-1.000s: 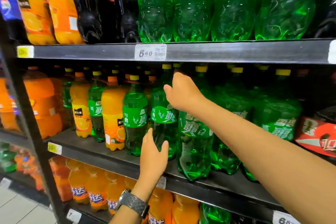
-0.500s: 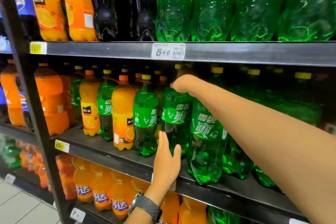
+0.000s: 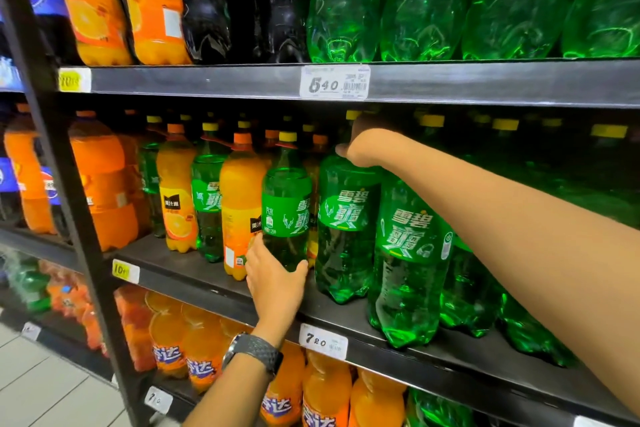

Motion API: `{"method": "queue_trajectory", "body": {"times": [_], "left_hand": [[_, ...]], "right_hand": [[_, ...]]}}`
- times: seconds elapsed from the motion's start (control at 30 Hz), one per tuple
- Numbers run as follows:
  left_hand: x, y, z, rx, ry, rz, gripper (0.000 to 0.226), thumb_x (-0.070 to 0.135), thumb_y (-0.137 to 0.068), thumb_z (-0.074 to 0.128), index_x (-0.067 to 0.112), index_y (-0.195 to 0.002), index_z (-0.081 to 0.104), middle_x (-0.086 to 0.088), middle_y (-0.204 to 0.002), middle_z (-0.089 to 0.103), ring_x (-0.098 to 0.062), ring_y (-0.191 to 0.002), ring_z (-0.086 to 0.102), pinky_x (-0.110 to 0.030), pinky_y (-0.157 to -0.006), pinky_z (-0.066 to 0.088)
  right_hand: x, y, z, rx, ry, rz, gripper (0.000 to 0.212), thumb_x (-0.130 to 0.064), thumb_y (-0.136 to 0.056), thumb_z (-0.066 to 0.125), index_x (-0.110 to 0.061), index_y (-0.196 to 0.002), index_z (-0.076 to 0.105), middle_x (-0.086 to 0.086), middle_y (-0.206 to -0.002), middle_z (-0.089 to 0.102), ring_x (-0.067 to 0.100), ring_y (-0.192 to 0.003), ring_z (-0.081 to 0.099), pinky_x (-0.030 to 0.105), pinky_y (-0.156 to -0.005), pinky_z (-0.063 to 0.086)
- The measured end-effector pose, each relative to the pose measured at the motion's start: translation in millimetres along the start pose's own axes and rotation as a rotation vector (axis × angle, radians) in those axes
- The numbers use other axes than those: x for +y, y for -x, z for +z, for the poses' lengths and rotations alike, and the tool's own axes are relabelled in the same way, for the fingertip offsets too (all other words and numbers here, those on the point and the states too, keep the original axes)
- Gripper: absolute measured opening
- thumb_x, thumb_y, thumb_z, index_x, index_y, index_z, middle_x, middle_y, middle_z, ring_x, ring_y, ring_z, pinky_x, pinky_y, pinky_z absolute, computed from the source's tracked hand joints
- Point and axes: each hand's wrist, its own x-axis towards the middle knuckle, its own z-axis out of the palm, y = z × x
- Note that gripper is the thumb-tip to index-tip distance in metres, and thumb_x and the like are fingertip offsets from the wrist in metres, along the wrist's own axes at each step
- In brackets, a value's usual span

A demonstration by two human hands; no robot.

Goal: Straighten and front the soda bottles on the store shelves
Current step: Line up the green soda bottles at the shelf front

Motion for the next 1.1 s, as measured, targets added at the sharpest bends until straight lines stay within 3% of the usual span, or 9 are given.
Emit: {"method": "queue_trajectory", "body": {"times": [0.1,0.23,0.33,0.43,0.63,0.7,0.83,1.0,1.1], "left_hand": [[-1,-8,6,0.044,-0.029,-0.002,0.101,0.044,-0.065,0.083,0.014,-0.143,0.027,-0.007,-0.142,0.039,-0.027,-0.133,0.035,-0.048,-0.108,0.034],[-5,-12,12,0.110,-0.064,0.038,0.101,0.046,-0.057,0.087,0.014,-0.136,0.034,-0.006,-0.131,0.047,-0.026,-0.126,0.042,-0.046,-0.103,0.040],[-13,-12,14,0.108,0.003,0.063,0.093,0.045,-0.059,0.087,0.018,-0.133,0.038,0.000,-0.125,0.051,-0.023,-0.120,0.046,-0.043,-0.098,0.045],[-24,-13,9,0.031,0.139,0.066,0.081,0.046,-0.060,0.086,0.028,-0.125,0.041,0.013,-0.115,0.052,-0.011,-0.109,0.050,-0.030,-0.092,0.046],[-41,-5,6,-0.121,0.191,0.092,0.073,0.049,-0.075,0.074,0.030,-0.135,0.037,0.015,-0.128,0.039,-0.006,-0.119,0.040,-0.023,-0.097,0.034],[-39,-1,8,-0.115,0.175,0.073,0.073,0.050,-0.077,0.071,0.027,-0.136,0.036,0.010,-0.132,0.036,-0.010,-0.124,0.039,-0.024,-0.099,0.032],[-36,2,9,-0.108,0.186,-0.036,0.092,0.064,-0.065,0.072,0.027,-0.141,0.036,0.009,-0.141,0.037,-0.009,-0.126,0.036,-0.032,-0.105,0.035],[-37,1,8,-0.156,0.177,-0.081,0.097,0.066,-0.064,0.068,0.027,-0.146,0.033,0.004,-0.150,0.035,-0.017,-0.137,0.033,-0.038,-0.108,0.032],[-43,1,6,-0.183,0.241,-0.081,0.089,0.060,-0.068,0.070,0.033,-0.144,0.033,0.007,-0.149,0.037,-0.016,-0.136,0.034,-0.038,-0.106,0.035]], "right_hand": [[2,-3,2,0.034,0.013,0.027,0.040,-0.049,-0.090,0.056,-0.010,-0.097,0.050,0.004,-0.072,0.045,0.019,-0.058,0.043,0.030,-0.061,0.038],[3,-6,6,0.054,0.021,0.038,0.042,-0.051,-0.088,0.058,-0.010,-0.084,0.046,0.005,-0.066,0.044,0.020,-0.054,0.041,0.030,-0.058,0.036],[3,-7,7,0.064,0.003,0.018,0.040,-0.049,-0.088,0.060,-0.010,-0.094,0.056,0.004,-0.067,0.042,0.021,-0.057,0.044,0.030,-0.060,0.036],[2,-6,7,0.081,-0.009,-0.015,0.044,-0.046,-0.088,0.061,-0.005,-0.105,0.061,0.004,-0.066,0.039,0.022,-0.060,0.043,0.029,-0.063,0.036],[6,-2,7,0.088,-0.017,-0.053,0.025,-0.028,-0.091,0.061,-0.006,-0.103,0.061,0.004,-0.068,0.043,0.021,-0.056,0.041,0.027,-0.060,0.038],[8,-4,8,0.069,-0.079,-0.060,0.018,-0.024,-0.094,0.056,-0.008,-0.102,0.059,0.005,-0.082,0.053,0.023,-0.062,0.045,0.027,-0.058,0.037],[9,-8,9,0.062,-0.163,-0.130,0.032,-0.023,-0.095,0.053,-0.006,-0.122,0.057,0.012,-0.118,0.058,0.029,-0.099,0.057,0.031,-0.070,0.038],[12,-13,7,0.041,-0.121,-0.198,0.030,-0.021,-0.091,0.060,-0.007,-0.117,0.059,0.006,-0.088,0.049,0.023,-0.074,0.048,0.027,-0.069,0.038],[14,-12,7,0.048,-0.113,-0.179,0.034,-0.025,-0.090,0.062,-0.006,-0.118,0.056,0.007,-0.089,0.053,0.026,-0.085,0.056,0.028,-0.070,0.037]]}}
